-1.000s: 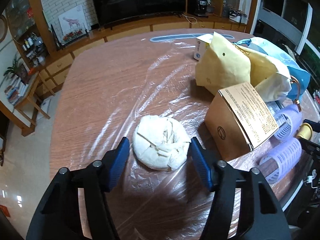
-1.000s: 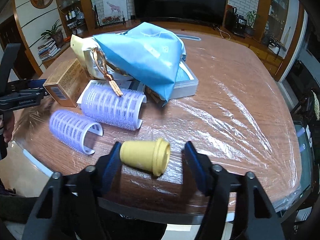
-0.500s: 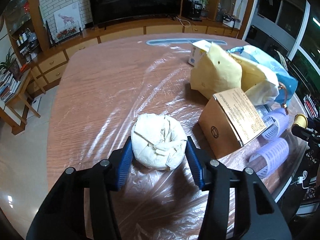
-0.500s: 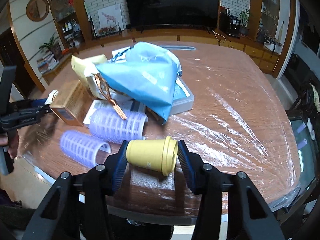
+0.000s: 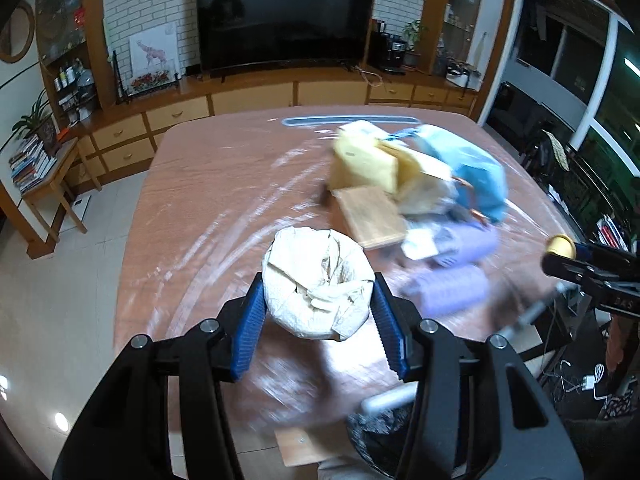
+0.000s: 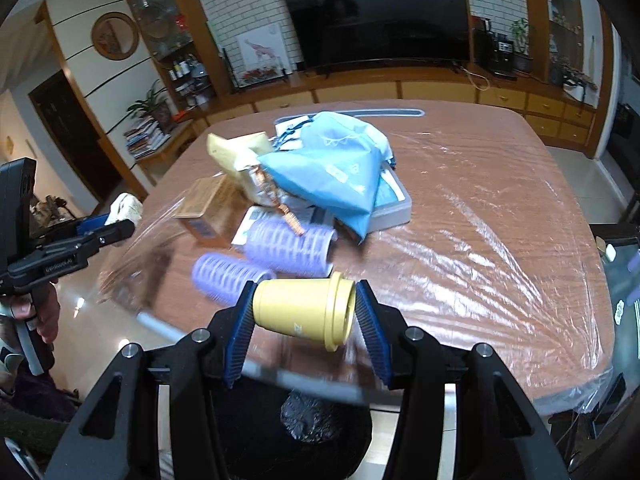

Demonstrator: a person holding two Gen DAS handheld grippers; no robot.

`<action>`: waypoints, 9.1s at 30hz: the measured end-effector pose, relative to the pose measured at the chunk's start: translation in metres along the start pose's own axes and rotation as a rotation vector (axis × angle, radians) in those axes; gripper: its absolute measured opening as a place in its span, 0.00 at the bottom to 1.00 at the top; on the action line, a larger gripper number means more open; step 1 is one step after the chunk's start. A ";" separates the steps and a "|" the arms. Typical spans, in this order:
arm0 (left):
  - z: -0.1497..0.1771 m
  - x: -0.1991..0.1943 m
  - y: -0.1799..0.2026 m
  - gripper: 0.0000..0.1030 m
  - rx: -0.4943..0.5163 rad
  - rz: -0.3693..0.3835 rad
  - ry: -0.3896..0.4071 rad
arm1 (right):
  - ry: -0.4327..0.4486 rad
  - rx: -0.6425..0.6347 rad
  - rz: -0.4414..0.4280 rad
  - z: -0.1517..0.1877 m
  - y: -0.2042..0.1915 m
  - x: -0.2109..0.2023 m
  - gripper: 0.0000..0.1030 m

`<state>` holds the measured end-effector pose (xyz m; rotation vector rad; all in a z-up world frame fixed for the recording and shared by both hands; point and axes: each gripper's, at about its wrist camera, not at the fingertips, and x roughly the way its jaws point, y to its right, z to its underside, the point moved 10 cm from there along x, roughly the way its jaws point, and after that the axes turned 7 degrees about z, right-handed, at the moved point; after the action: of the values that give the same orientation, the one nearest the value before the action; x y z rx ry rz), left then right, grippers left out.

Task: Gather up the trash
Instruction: 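Carry the yellow cup and white tissue over the black bin and release both, then grasp the blue cloth bag with the right tool while the left tool grasps a lavender roller, then lift the blue bag and lavender roller and carry both over the black bin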

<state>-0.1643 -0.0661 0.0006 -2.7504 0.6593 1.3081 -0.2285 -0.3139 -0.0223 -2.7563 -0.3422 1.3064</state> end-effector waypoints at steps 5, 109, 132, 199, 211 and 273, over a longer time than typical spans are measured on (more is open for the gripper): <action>0.016 -0.009 0.038 0.51 0.028 0.028 -0.021 | -0.029 -0.020 -0.062 0.026 -0.008 -0.020 0.47; -0.010 -0.064 0.086 0.94 0.109 -0.206 0.271 | 0.307 0.031 0.114 -0.036 0.024 -0.107 0.96; -0.011 0.058 0.090 0.99 -0.002 -0.022 0.011 | -0.039 0.242 0.049 -0.110 0.053 0.064 0.90; 0.013 0.067 0.067 0.69 -0.038 0.040 -0.091 | -0.063 0.346 -0.107 -0.084 0.049 0.062 0.50; 0.016 0.051 0.057 0.69 -0.053 -0.035 -0.080 | -0.066 0.226 -0.045 -0.060 0.028 0.050 0.50; 0.083 0.011 0.093 0.69 -0.061 -0.047 -0.106 | -0.196 0.023 -0.152 0.083 -0.011 -0.021 0.50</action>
<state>-0.2549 -0.1379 -0.0472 -2.7019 0.5537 1.4748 -0.3067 -0.3106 -0.0575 -2.5315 -0.5347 1.5318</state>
